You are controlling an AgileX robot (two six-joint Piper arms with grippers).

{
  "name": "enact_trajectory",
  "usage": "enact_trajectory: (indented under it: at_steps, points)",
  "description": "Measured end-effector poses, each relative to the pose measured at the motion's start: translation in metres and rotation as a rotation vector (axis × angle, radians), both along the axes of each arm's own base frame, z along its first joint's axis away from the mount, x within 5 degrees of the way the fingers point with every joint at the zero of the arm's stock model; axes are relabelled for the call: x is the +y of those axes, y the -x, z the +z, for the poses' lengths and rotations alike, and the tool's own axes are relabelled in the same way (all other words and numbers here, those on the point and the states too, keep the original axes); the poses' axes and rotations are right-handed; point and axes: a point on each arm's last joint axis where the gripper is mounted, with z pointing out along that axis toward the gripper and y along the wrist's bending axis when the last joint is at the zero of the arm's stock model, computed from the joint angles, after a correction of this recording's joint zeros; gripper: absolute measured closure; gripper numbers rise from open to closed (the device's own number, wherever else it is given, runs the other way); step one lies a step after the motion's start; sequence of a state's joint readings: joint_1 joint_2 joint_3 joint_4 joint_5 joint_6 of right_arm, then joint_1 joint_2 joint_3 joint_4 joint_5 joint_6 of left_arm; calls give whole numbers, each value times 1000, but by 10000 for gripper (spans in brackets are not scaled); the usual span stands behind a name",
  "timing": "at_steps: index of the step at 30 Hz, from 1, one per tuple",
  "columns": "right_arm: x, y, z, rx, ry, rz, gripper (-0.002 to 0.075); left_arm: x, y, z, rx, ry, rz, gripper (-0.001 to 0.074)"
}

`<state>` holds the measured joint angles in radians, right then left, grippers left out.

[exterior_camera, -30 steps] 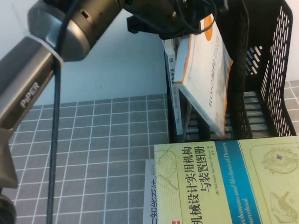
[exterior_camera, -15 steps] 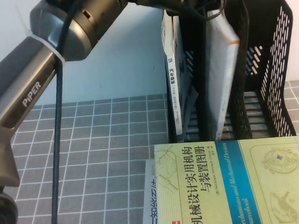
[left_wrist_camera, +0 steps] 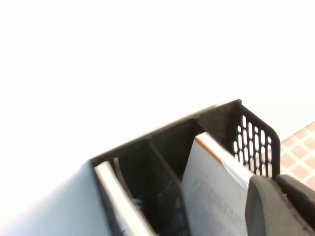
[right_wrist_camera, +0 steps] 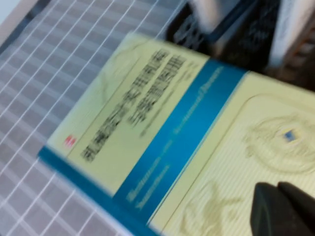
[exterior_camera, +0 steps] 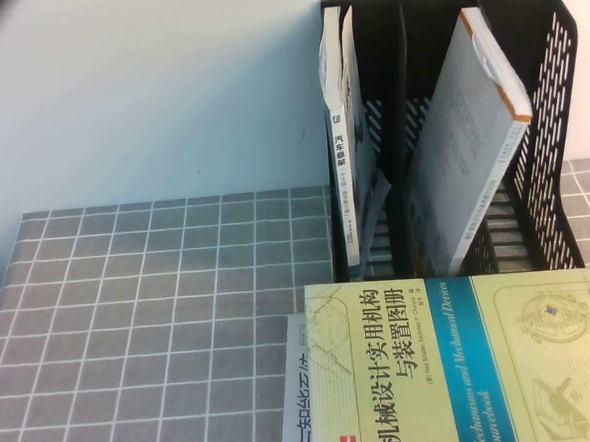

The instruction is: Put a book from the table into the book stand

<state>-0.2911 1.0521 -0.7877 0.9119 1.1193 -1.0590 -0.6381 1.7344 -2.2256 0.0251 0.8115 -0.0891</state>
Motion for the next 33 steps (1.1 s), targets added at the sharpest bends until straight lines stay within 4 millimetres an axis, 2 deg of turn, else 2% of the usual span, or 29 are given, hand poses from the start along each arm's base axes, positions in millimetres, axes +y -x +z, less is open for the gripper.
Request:
enact_trajectory:
  at_steps: [5, 10, 14, 18, 23, 27, 33]
  points:
    - [-1, 17, -1, 41, 119, 38, 729, 38, 48, 31, -41, -113, -10, 733]
    - [-19, 28, -1, 49, 361, -193, 729, 72, 87, 36, -78, -151, 17, 734]
    - [-20, 34, -1, -73, 412, -268, 729, 93, 115, 10, -101, -158, 20, 734]
    - [-8, 41, -11, -211, 375, -192, 729, 109, 139, -32, -142, -145, 6, 734]
    - [9, 62, -34, -359, 298, -89, 729, 129, 168, -81, -226, -70, -4, 734]
    - [14, 76, -45, -477, 305, -69, 729, 135, 179, -112, -261, -31, -13, 734]
    - [17, 91, -49, -587, 332, -88, 729, 138, 184, -134, -256, -50, -17, 734]
